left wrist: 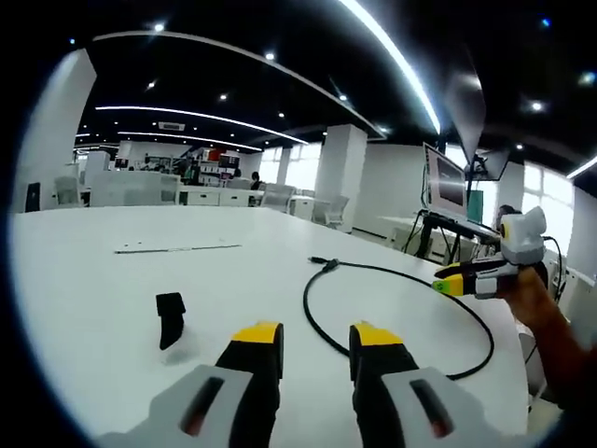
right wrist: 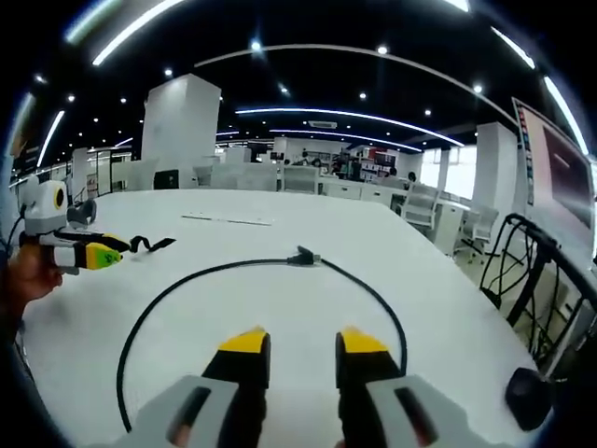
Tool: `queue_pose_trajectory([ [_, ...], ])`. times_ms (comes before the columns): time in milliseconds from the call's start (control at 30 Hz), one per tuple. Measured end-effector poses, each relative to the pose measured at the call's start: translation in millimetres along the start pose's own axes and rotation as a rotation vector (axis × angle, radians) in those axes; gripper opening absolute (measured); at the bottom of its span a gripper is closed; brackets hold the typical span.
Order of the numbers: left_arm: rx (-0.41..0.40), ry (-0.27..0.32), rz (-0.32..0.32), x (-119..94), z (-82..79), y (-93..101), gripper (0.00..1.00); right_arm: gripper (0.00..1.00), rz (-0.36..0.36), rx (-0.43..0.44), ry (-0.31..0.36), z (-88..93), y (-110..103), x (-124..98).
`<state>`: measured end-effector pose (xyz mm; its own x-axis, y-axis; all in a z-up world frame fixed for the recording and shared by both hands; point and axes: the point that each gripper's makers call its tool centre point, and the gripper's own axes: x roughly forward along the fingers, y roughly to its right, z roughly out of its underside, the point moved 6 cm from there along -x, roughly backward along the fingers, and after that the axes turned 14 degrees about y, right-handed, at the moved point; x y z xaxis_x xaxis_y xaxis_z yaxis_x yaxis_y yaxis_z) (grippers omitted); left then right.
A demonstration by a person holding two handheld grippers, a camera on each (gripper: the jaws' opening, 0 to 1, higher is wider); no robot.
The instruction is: Find the charging cable on the desk, coil it up and secure with Velcro.
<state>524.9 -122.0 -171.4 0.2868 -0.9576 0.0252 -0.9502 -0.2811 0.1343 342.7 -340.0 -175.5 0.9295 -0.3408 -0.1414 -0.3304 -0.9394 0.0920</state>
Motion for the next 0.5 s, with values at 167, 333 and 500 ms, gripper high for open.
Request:
queue_pose_trajectory([
  [167,0.019,-0.004,0.002,4,-2.1,0.1,0.28,0.3,0.0,-0.002,0.0,-3.2,3,4],
  [333,0.036,-0.011,0.012,7,-4.5,0.0,0.27,0.25,0.008,-0.024,-0.002,-5.7,9,8],
  [500,0.047,-0.002,0.017,10,-10.1,-0.8,0.24,0.26,0.025,-0.023,-0.004,-8.3,21,11],
])
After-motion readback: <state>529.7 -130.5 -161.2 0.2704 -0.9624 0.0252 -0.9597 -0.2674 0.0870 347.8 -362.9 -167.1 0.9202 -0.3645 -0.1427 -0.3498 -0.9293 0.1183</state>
